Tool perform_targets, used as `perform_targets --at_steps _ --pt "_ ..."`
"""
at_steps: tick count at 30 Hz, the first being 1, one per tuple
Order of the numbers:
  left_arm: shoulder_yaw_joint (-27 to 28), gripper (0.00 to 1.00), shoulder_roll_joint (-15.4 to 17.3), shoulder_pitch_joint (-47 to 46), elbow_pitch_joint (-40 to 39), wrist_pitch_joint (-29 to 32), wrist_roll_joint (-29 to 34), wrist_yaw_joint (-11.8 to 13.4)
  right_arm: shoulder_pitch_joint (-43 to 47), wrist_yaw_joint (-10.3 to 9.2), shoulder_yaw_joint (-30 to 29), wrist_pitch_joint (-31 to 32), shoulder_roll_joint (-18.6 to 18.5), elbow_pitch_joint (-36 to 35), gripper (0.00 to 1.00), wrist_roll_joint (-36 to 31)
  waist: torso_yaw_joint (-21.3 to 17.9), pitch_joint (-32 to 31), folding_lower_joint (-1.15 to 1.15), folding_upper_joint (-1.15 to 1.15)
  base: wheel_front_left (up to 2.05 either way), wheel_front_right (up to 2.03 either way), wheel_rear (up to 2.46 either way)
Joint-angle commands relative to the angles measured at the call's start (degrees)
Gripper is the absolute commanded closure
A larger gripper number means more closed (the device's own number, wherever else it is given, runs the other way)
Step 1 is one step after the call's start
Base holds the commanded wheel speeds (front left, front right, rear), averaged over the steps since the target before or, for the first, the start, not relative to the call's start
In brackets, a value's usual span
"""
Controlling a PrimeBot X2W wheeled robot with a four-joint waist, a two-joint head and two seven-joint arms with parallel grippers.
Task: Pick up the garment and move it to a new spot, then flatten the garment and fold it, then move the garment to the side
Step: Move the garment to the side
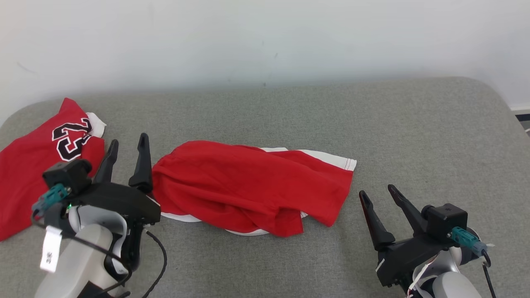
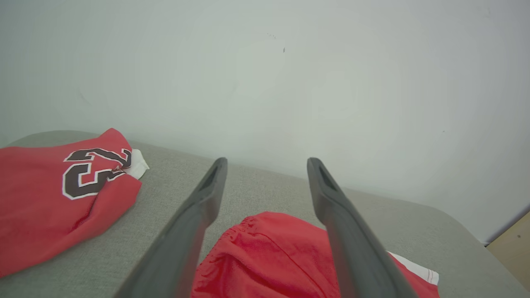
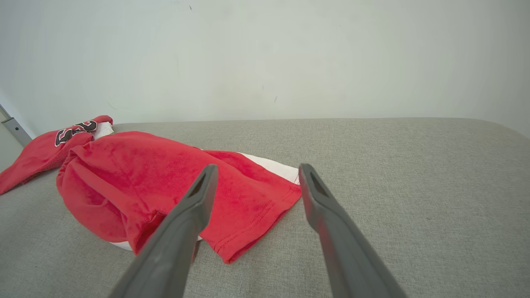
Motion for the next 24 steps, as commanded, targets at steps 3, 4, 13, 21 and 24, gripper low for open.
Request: perform_targets --at_steps 3,4,13,21,24 --pt "2.2 0.00 -0.8 3.2 -2.1 -1.7 0.1 -1.0 0.6 0.00 -0.3 0.1 -0.3 -0.2 0.00 0.0 0.4 -0.2 0.00 0.00 0.00 0.00 0.00" --pt "3.0 0.00 -1.1 4.3 -2.9 -1.9 0.3 -1.4 0.7 0.00 -0.3 0.1 -0.3 -0.2 0.00 0.0 0.4 -0.3 0.00 0.00 0.00 0.00 0.00" --pt "15.3 0.00 -5.7 15.6 -15.5 -2.1 7.3 -6.2 1.2 0.00 -0.5 0.3 -0.3 -0.2 0.00 -0.2 1.1 -1.0 0.00 0.00 0.00 0.00 0.00" --pt "21.1 0.00 -9.2 24.7 -21.0 -2.1 14.3 -11.8 1.6 0.00 -0.1 0.4 -0.3 0.2 0.00 -0.1 1.4 -1.4 0.00 0.00 0.00 0.00 0.00" --pt "21.6 0.00 -9.7 27.6 -21.5 -2.1 17.1 -13.2 1.9 0.00 0.1 0.4 -0.3 0.2 0.00 -0.3 1.5 -1.7 0.00 0.00 0.00 0.00 0.00"
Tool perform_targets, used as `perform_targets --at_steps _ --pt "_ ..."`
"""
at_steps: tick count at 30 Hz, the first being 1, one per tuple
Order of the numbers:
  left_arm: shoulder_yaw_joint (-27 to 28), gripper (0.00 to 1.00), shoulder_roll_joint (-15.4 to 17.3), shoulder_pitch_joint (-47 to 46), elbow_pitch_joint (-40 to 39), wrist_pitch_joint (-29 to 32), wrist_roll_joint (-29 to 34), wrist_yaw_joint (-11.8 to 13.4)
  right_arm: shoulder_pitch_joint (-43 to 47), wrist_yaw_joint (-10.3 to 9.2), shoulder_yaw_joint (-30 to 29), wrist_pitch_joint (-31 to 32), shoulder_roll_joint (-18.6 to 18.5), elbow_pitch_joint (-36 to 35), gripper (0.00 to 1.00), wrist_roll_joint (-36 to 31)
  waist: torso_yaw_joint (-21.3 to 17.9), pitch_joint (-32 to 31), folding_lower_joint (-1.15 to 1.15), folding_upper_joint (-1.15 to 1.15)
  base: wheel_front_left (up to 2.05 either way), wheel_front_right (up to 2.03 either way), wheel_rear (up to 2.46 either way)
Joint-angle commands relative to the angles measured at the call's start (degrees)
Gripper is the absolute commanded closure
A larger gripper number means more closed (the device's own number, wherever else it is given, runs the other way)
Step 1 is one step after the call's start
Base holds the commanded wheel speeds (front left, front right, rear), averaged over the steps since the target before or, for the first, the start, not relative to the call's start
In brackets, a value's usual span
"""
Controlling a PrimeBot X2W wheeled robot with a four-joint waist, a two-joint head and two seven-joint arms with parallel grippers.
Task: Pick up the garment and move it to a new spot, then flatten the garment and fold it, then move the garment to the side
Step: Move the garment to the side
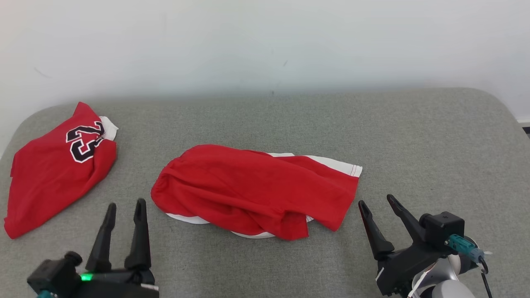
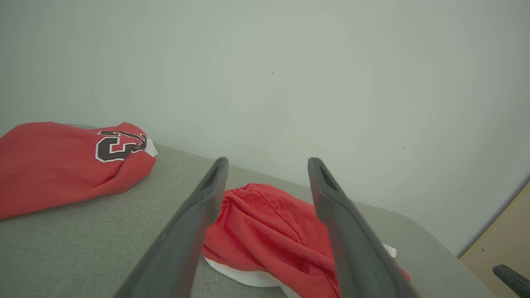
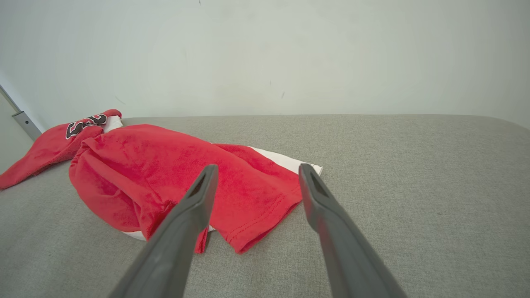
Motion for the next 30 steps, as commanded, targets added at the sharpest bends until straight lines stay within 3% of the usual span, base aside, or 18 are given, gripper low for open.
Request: perform_targets --at_steps 1,8,18,30 --pt "0.1 0.00 0.1 0.8 -0.2 -0.3 0.4 -0.4 0.5 0.00 -0.1 0.1 -0.3 0.1 0.00 -0.5 0.1 -0.1 0.00 0.00 0.00 0.00 0.00" --pt "-0.8 0.00 0.7 5.6 -1.1 -0.3 7.9 -0.2 1.4 0.00 1.1 1.0 -0.3 0.9 0.00 -1.6 0.6 -0.5 0.00 0.00 0.00 0.00 0.00" --pt "1.2 0.00 -1.0 8.0 -2.2 -0.3 9.4 -0.7 1.5 0.00 4.2 3.0 -0.3 3.2 0.00 -6.0 3.0 -0.5 0.00 0.00 0.00 0.00 0.00" --pt "0.5 0.00 -2.1 5.7 -1.0 -0.3 10.1 -1.8 -4.7 0.00 9.7 5.3 -0.3 10.1 0.00 -12.2 7.0 1.7 0.00 0.00 0.00 0.00 0.00"
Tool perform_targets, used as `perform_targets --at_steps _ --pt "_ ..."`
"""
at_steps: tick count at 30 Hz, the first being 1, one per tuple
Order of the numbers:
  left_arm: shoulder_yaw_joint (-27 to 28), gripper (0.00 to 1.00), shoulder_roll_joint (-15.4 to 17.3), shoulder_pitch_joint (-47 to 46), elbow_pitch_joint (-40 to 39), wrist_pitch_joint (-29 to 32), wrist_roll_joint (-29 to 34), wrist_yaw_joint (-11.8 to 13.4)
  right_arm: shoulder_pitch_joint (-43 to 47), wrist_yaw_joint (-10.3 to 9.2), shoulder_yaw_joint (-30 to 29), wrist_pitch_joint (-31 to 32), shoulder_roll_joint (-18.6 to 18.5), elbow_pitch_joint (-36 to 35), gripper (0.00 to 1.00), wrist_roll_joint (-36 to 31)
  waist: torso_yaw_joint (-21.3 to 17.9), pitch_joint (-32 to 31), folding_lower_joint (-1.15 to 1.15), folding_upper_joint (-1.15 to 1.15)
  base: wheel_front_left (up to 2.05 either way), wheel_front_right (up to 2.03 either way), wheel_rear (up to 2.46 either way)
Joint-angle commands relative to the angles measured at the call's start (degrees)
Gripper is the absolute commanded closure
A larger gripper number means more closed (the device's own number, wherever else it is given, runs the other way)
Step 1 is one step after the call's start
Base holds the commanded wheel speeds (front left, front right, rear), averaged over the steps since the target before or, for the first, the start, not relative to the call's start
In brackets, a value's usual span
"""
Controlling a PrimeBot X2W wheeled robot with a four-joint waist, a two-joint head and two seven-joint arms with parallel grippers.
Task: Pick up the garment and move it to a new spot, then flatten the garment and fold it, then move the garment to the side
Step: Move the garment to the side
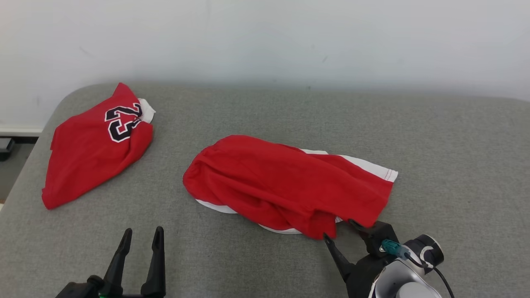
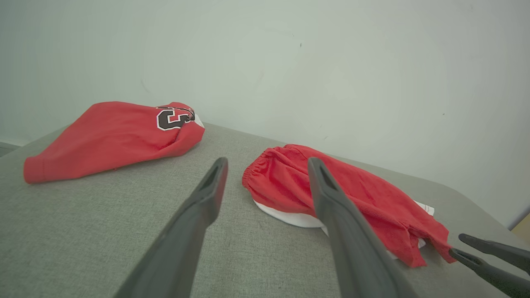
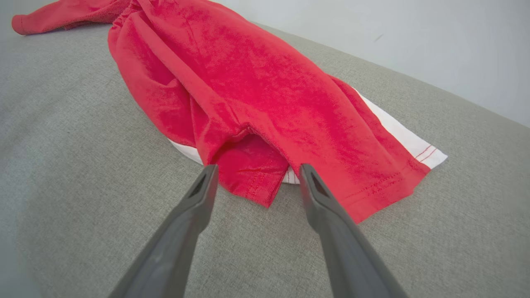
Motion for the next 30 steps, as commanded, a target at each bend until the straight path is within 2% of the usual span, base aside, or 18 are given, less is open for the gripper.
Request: perform_targets --at_steps 1,10,22,23,25,28,30 --pt "-0.1 0.00 0.0 -1.1 0.2 -0.3 0.2 -0.4 -1.4 0.00 0.5 0.1 -0.3 1.3 0.00 -0.2 1.3 1.1 0.00 0.00 0.00 0.00 0.00" --pt "-0.7 0.00 -0.5 -2.2 0.9 -0.3 -0.2 -0.6 -4.9 0.00 2.4 1.1 -0.3 6.9 0.00 -1.8 3.5 2.9 0.00 0.00 0.00 0.00 0.00" --pt "-0.9 0.00 -0.8 -3.6 1.3 -0.3 1.4 -0.5 -7.6 -0.01 -0.2 -0.6 -0.3 14.3 0.00 -1.5 5.1 4.3 0.00 0.00 0.00 0.00 0.00" --pt "-1.0 0.00 -0.8 -3.7 1.4 -0.3 1.5 -0.5 -7.8 -0.01 -0.3 -0.7 -0.3 14.7 0.10 -1.5 5.1 4.3 0.00 0.00 0.00 0.00 0.00" --pt "-0.9 0.00 -0.8 -3.9 1.6 -0.3 1.6 -0.4 -8.2 0.00 -0.4 -1.0 -0.3 15.3 0.54 -1.4 5.1 4.3 0.00 0.00 0.00 0.00 0.00" --pt "-0.9 0.00 -0.9 -4.1 1.9 -0.3 1.7 -0.4 -8.7 -0.01 -0.6 -1.6 -0.3 16.0 1.00 -0.9 5.0 4.2 0.00 0.00 0.00 0.00 0.00" --pt "-0.8 0.00 -0.9 -4.2 2.1 -0.3 1.5 -0.4 -8.9 0.00 -0.4 -2.0 -0.3 16.2 1.00 -0.5 4.9 4.1 0.00 0.00 0.00 0.00 0.00"
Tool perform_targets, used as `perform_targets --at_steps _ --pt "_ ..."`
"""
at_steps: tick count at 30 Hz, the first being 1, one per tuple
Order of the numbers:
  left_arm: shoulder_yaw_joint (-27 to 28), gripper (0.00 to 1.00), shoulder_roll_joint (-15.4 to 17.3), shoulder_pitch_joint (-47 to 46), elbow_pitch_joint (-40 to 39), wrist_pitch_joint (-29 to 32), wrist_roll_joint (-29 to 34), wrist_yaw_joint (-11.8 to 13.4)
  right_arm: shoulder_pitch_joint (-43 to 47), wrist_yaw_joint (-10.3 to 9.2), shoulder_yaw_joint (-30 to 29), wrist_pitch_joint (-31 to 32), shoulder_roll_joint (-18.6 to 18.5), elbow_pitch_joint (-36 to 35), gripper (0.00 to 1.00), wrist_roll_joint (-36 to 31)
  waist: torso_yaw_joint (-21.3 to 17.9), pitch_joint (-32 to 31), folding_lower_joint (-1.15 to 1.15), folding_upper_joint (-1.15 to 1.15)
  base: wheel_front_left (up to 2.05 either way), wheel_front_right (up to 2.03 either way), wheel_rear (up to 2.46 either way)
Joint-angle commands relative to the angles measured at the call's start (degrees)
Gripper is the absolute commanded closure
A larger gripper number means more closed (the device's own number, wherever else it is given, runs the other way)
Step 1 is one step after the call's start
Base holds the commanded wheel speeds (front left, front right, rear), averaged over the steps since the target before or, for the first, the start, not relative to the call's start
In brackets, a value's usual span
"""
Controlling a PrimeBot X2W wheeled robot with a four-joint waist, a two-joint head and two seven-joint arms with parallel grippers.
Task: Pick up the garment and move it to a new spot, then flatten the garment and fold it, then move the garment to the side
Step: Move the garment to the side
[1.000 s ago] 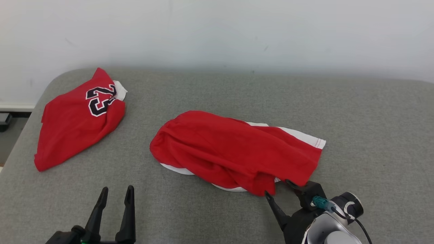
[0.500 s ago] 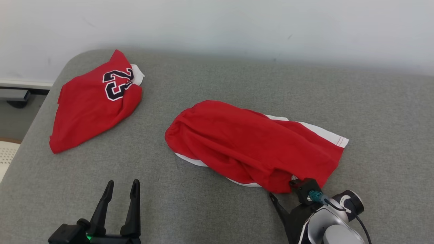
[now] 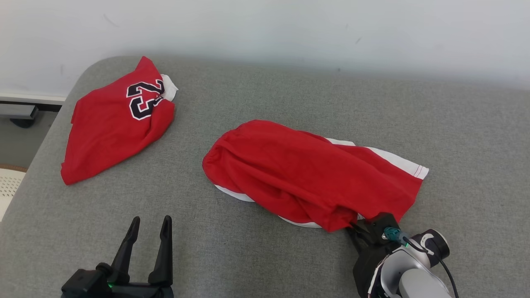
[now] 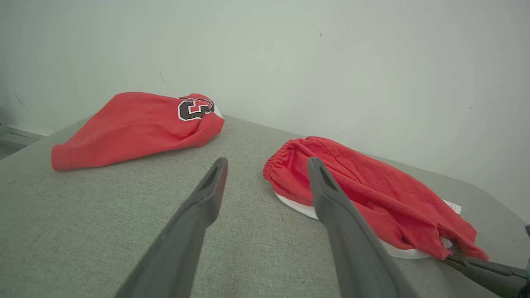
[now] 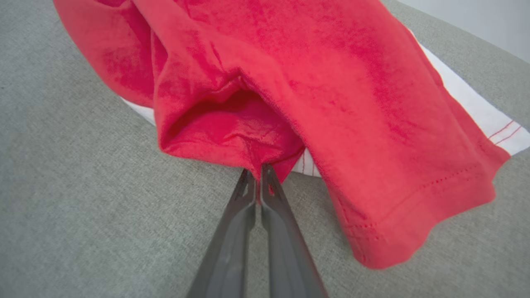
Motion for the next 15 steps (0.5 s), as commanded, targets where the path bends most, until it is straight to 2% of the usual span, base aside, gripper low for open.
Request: perform_targets --at_steps 1,8,11,15 --pt "0.2 0.00 0.2 -0.8 0.2 -0.3 0.1 0.0 -0.7 -0.02 0.1 -0.4 -0.3 0.2 1.00 0.3 -0.1 -0.1 0.00 0.00 0.00 0.00 0.00" --pt "0.5 0.00 0.1 -0.1 0.8 -0.3 -0.3 0.2 1.3 -0.01 2.8 0.9 -0.3 -4.0 1.00 4.2 -0.7 -0.9 0.00 0.00 0.00 0.00 0.00" --pt "0.8 0.00 0.1 0.5 0.8 -0.3 -0.4 0.4 2.5 -0.01 5.3 4.1 -0.3 -8.8 1.00 8.4 -1.4 -1.2 0.00 0.00 0.00 0.00 0.00" --pt "0.9 0.00 0.1 0.8 1.0 -0.3 -0.4 0.4 5.3 -0.01 6.6 10.3 -0.3 -17.5 1.00 17.5 -2.2 -1.8 0.00 0.00 0.00 0.00 0.00"
